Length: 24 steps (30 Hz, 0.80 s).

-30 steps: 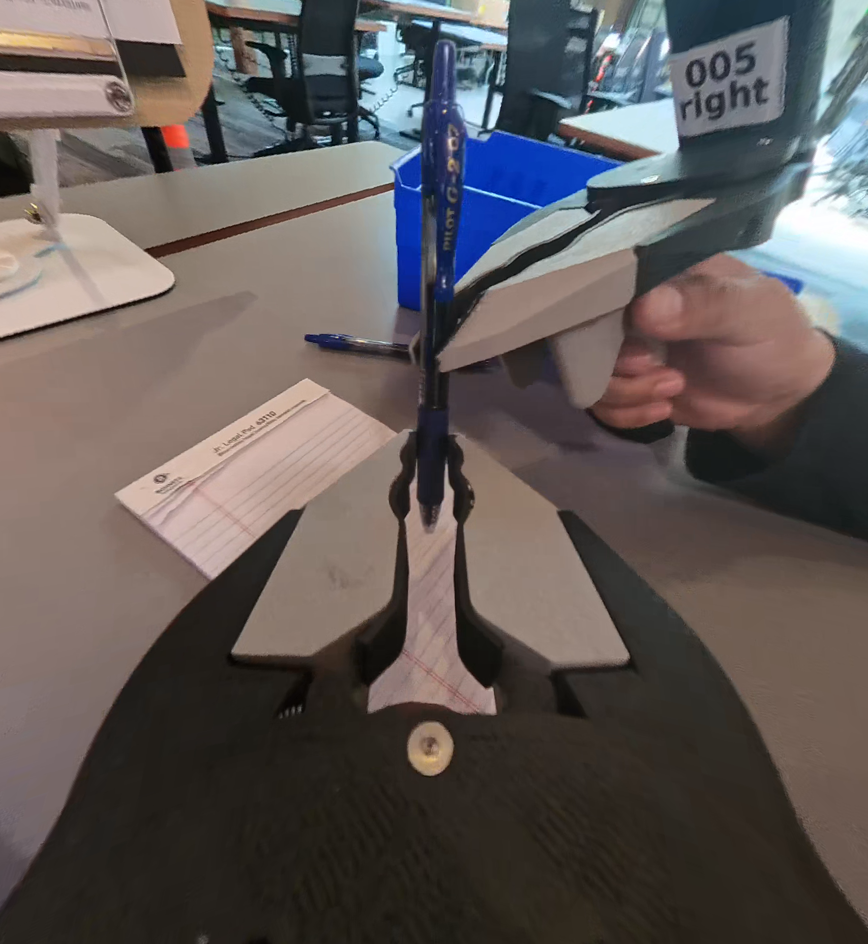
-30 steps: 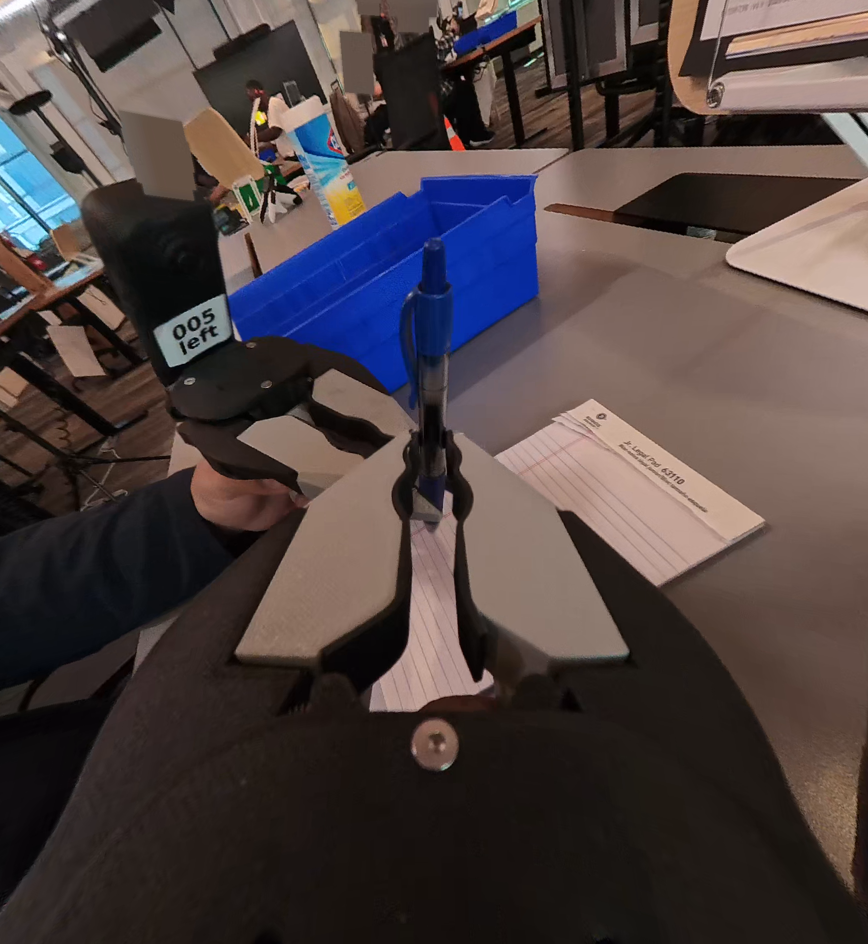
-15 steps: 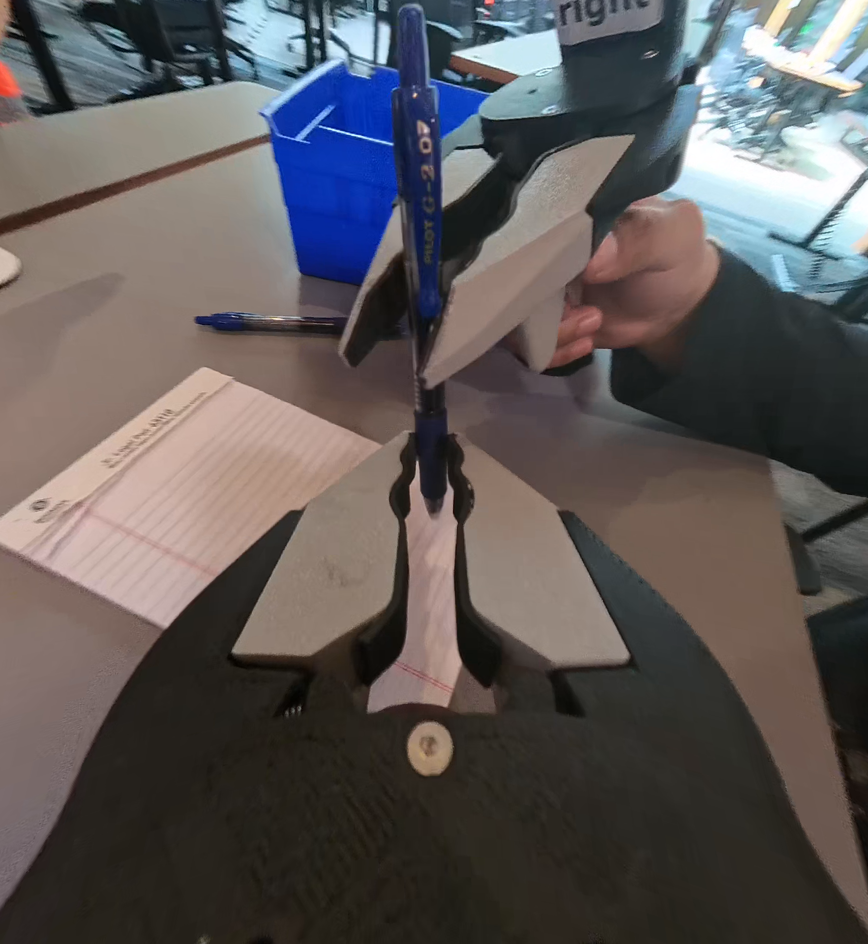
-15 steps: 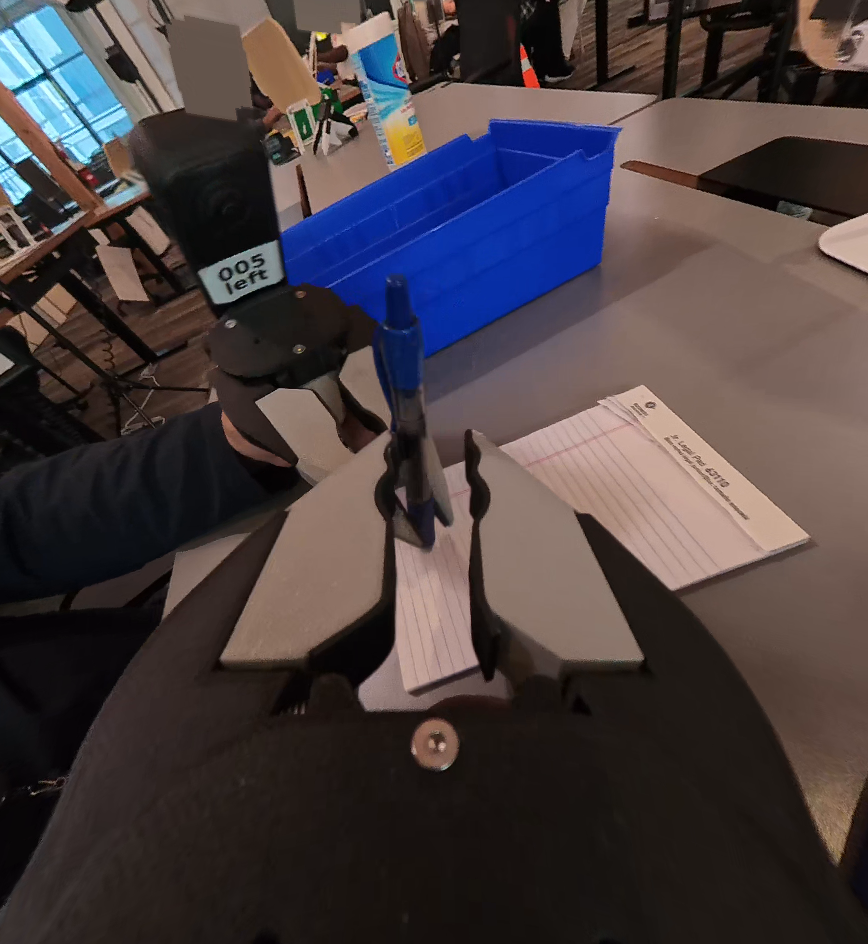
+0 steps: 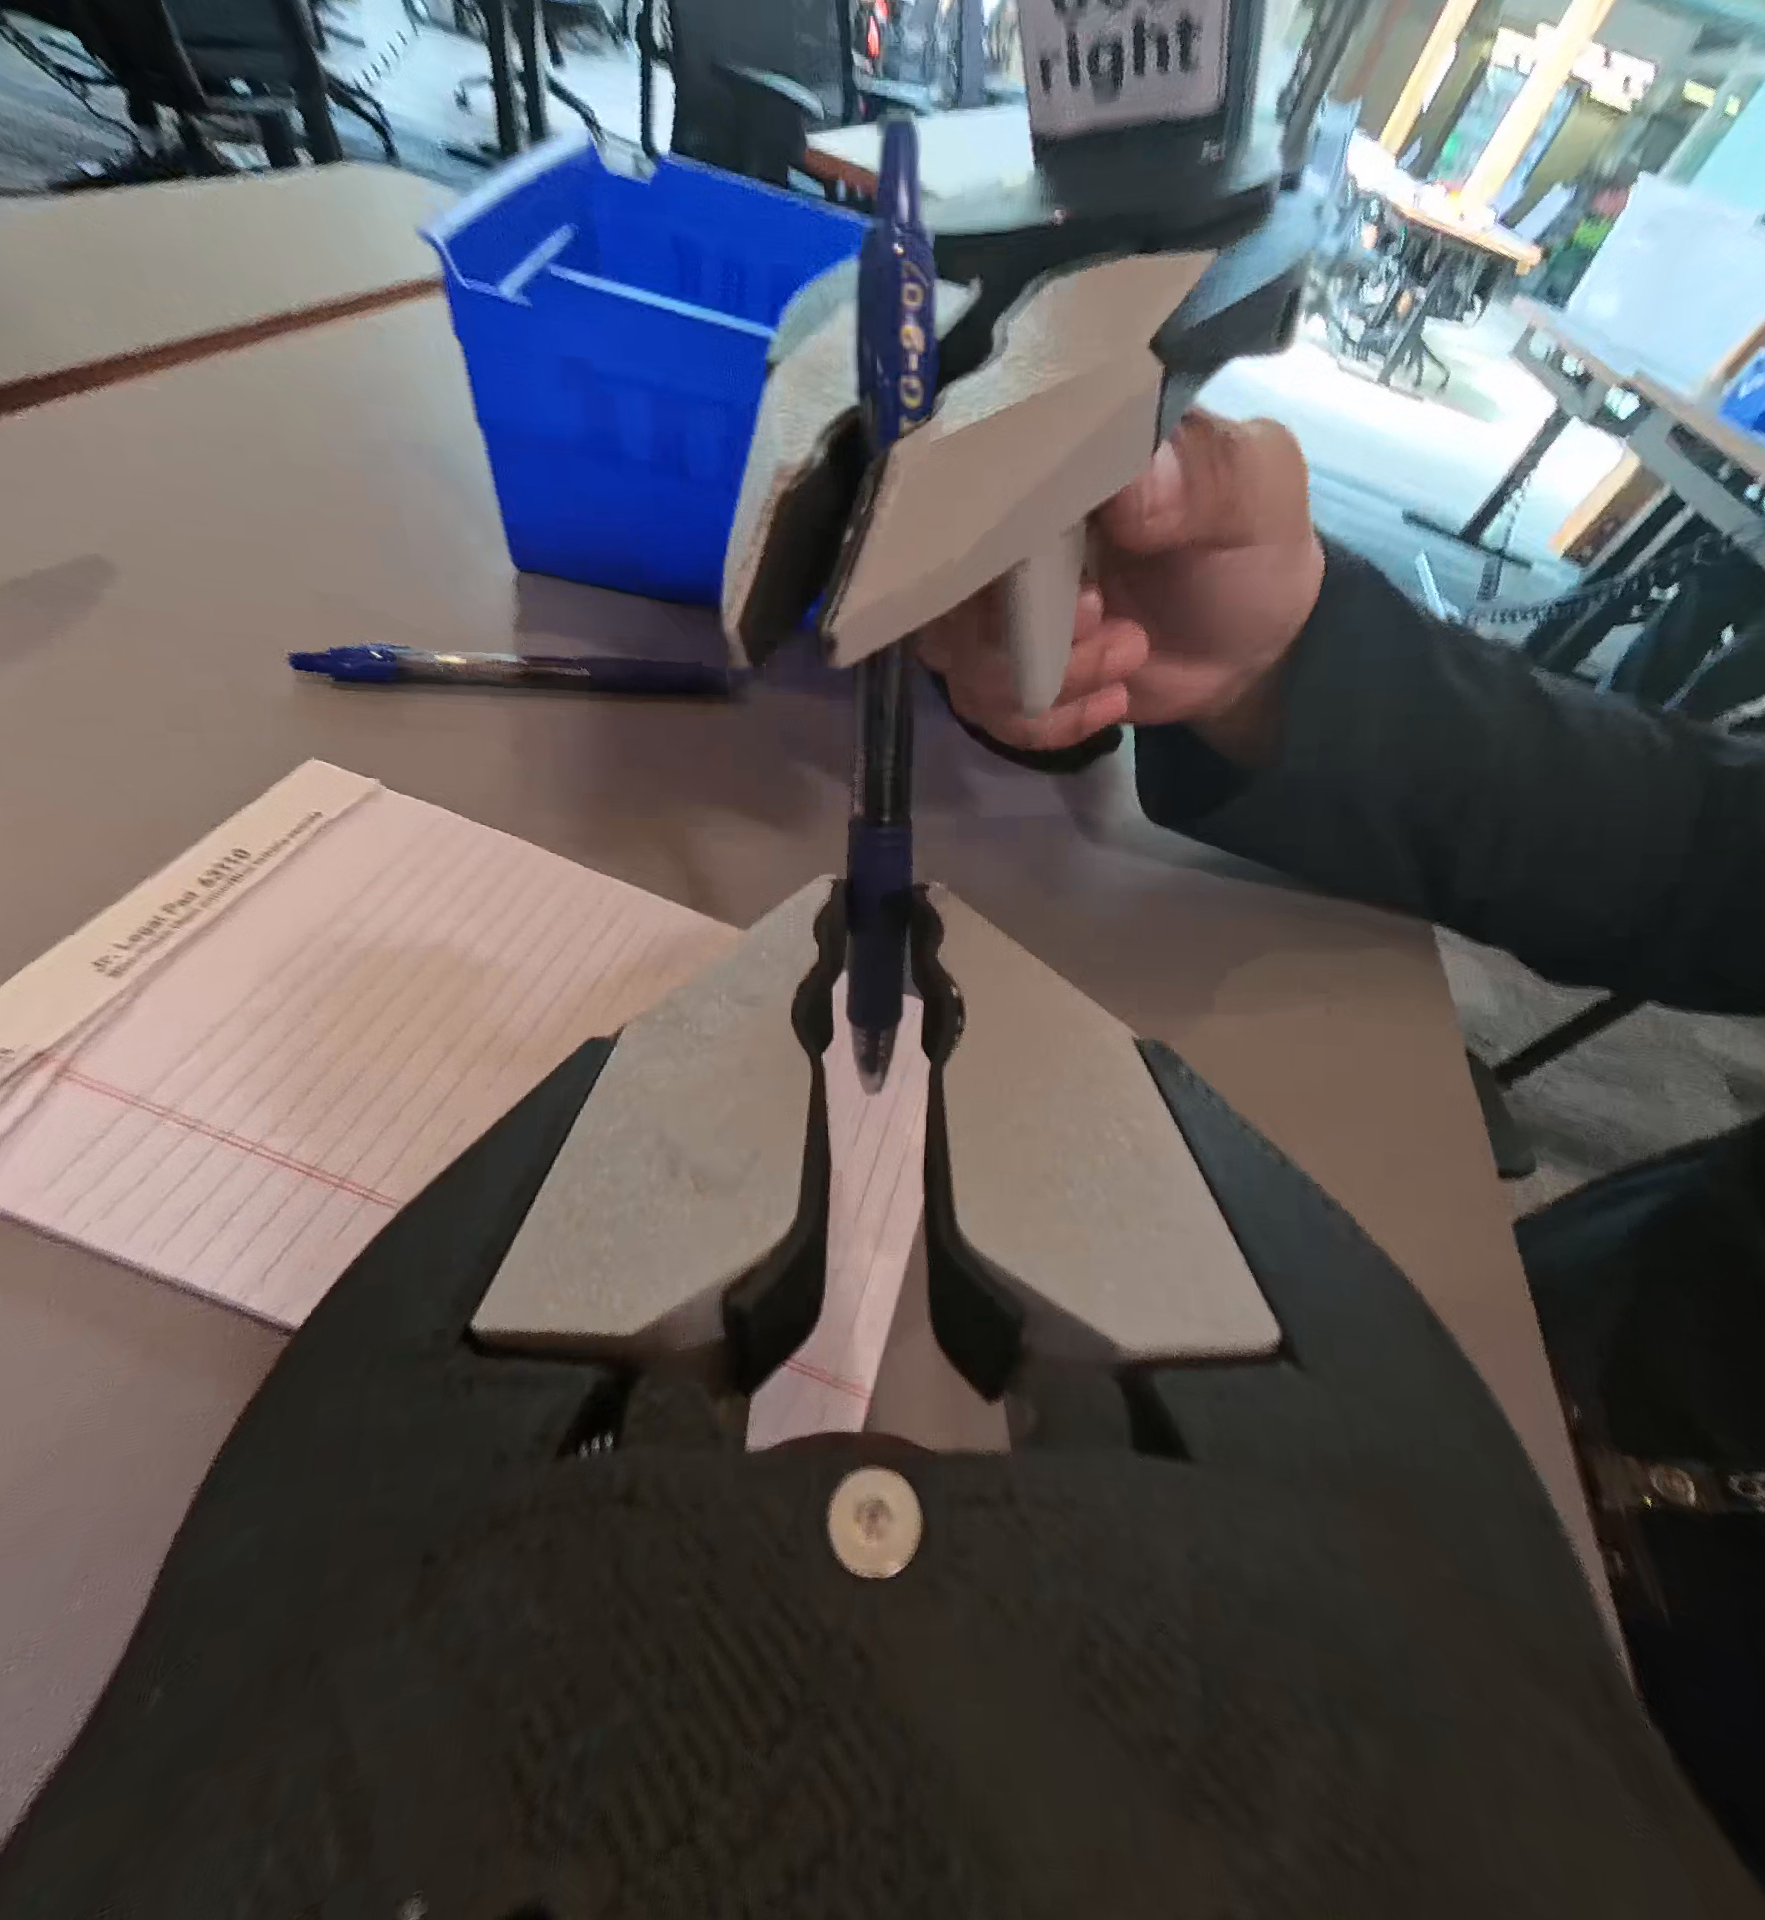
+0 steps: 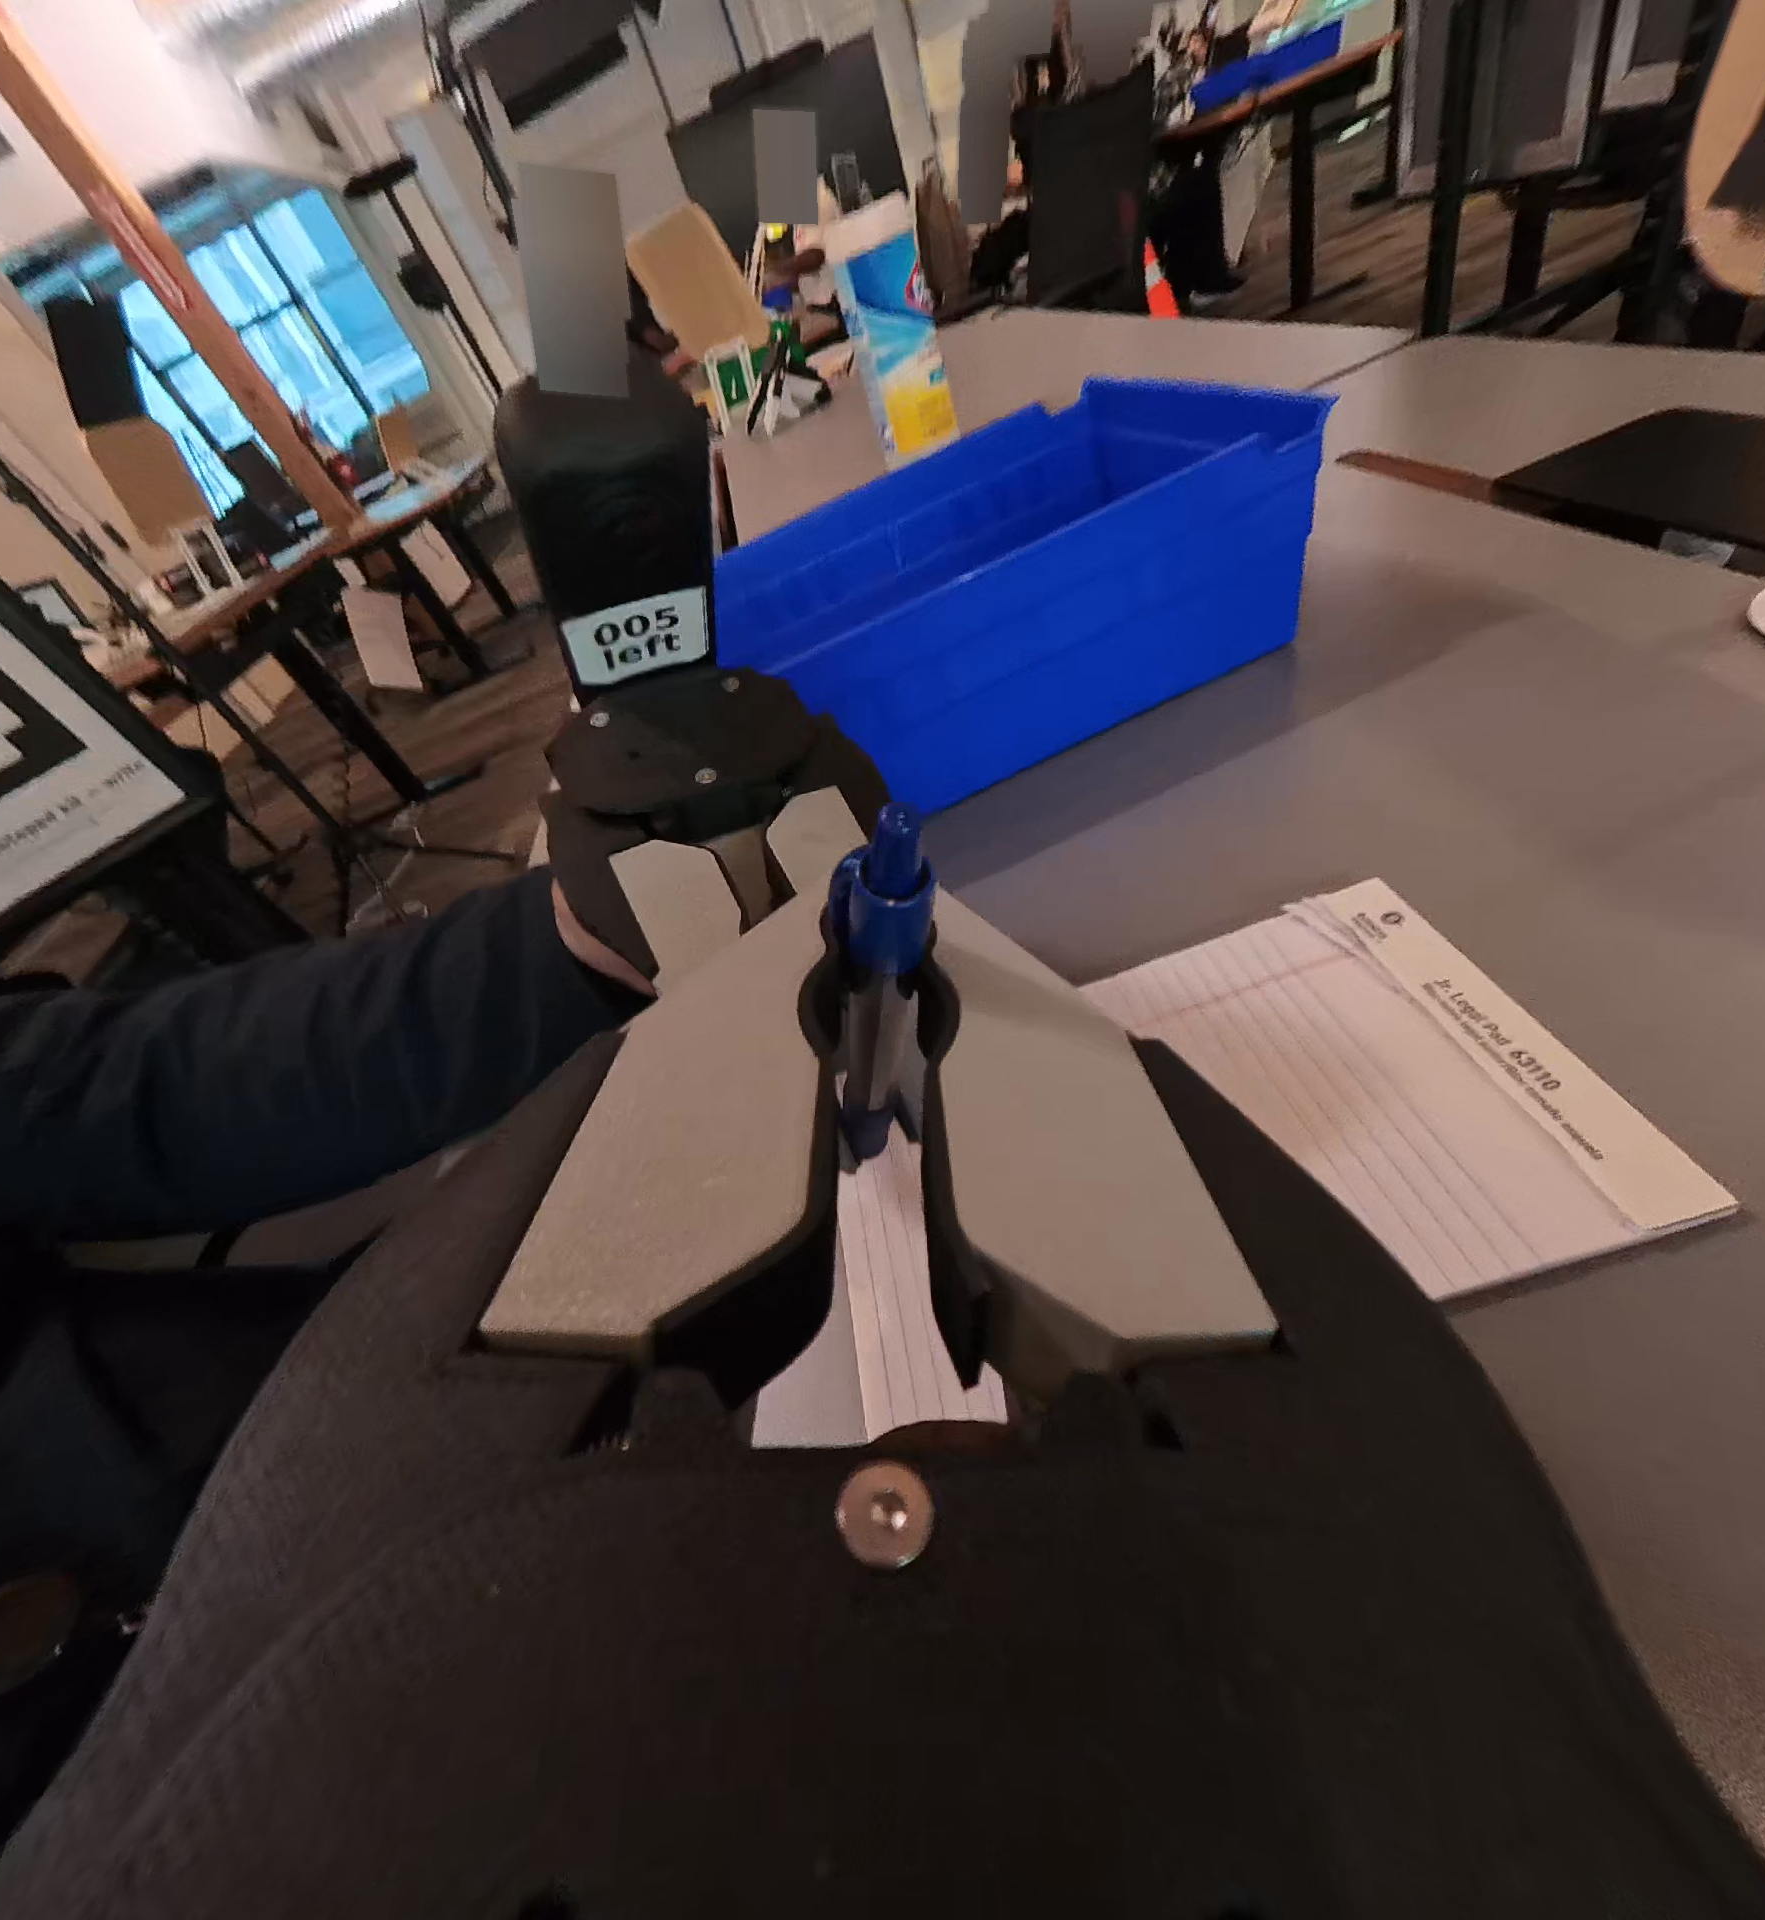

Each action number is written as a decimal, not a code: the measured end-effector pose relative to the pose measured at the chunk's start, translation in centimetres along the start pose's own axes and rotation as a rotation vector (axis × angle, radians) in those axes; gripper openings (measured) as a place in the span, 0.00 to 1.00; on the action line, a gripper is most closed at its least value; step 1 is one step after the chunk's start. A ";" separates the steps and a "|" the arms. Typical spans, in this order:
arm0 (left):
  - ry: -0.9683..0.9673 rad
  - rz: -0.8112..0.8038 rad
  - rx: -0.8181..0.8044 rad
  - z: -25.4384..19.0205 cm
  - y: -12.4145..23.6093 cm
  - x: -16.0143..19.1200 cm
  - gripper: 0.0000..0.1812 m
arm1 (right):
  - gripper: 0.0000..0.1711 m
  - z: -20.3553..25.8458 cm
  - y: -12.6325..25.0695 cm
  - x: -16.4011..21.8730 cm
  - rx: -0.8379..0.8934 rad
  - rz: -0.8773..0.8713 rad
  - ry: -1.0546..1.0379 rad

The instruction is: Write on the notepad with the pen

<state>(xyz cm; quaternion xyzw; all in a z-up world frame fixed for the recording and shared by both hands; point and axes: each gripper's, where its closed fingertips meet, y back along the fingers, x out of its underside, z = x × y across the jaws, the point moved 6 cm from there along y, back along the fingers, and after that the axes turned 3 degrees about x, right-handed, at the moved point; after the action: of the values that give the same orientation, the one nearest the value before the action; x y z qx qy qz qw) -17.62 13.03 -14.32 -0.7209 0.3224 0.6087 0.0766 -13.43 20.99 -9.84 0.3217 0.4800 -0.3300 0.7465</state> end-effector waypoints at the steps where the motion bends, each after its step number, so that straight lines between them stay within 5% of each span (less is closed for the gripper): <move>1: 0.002 -0.026 -0.020 0.2 0.3 -0.3 0.05 | 0.03 -0.1 0.2 -0.2 -0.003 -0.022 -0.017; 24: -0.041 -0.303 -0.133 0.9 3.9 -3.0 0.09 | 0.02 -0.8 1.4 -0.9 -0.041 -0.108 -0.126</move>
<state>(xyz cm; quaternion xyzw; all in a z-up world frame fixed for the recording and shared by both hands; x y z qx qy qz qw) -20.69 11.51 -10.65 -0.7522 0.1673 0.6246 0.1264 -13.05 22.62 -9.03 0.2587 0.4553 -0.3798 0.7626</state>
